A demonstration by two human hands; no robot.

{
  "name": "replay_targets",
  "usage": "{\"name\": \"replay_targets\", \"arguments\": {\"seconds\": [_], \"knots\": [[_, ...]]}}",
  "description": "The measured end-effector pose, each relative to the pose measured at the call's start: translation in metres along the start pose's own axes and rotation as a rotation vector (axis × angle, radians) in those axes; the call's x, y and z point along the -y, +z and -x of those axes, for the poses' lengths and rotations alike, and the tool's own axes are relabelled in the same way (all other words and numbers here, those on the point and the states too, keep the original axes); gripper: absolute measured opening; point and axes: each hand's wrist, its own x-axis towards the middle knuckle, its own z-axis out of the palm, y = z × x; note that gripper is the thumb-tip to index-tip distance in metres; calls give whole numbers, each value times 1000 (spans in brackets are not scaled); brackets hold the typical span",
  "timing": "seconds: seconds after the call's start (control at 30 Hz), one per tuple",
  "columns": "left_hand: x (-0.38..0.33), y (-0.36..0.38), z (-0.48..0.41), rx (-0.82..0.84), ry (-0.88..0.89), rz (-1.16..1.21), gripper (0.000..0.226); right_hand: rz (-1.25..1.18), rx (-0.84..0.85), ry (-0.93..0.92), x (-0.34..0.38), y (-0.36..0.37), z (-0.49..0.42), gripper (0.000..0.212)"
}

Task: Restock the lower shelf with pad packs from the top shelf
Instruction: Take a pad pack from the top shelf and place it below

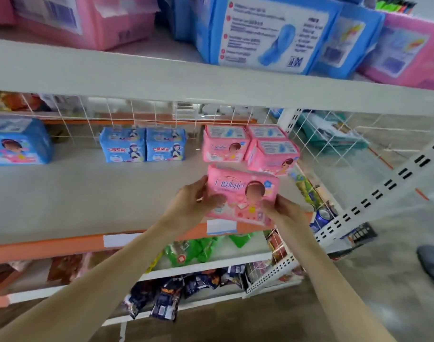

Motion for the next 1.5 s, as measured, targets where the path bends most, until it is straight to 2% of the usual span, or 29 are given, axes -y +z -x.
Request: {"name": "replay_targets", "arguments": {"seconds": [0.1, 0.2, 0.33, 0.47, 0.57, 0.73, 0.83, 0.97, 1.33, 1.43, 1.5], "knots": [[7, 13, -21, -53, -21, -83, 42, 93, -2, -33, -18, -11, -31, 21], [10, 33, -36, -154, -46, -136, 27, 108, -2, -92, -41, -20, -67, 6], [15, 53, -48, -330, -80, -156, 41, 81, 91, -215, -66, -24, -108, 27], [14, 60, -62, -419, -54, -208, 48, 99, 115, -273, -81, -19, -136, 23], [20, 61, -76, -465, -19, -264, 50, 89, 98, -324, -84, -14, -149, 27], [40, 57, -102, -456, -28, -303, 50, 202, -61, -443, -95, -1, -164, 41], [50, 55, -116, -461, -21, -260, 42, 302, -201, -501, -97, 10, -174, 32], [53, 51, -131, -431, -8, -234, 43, 409, -355, -464, -97, 21, -185, 23], [56, 47, -150, -455, 73, -222, 30, 336, -321, -331, -91, 33, -200, 24], [53, 49, -146, -436, 63, -210, 38, 380, -303, -288, -93, 26, -198, 18], [49, 47, -141, -410, 49, -224, 46, 398, -408, -329, -90, 11, -189, 15]]}}
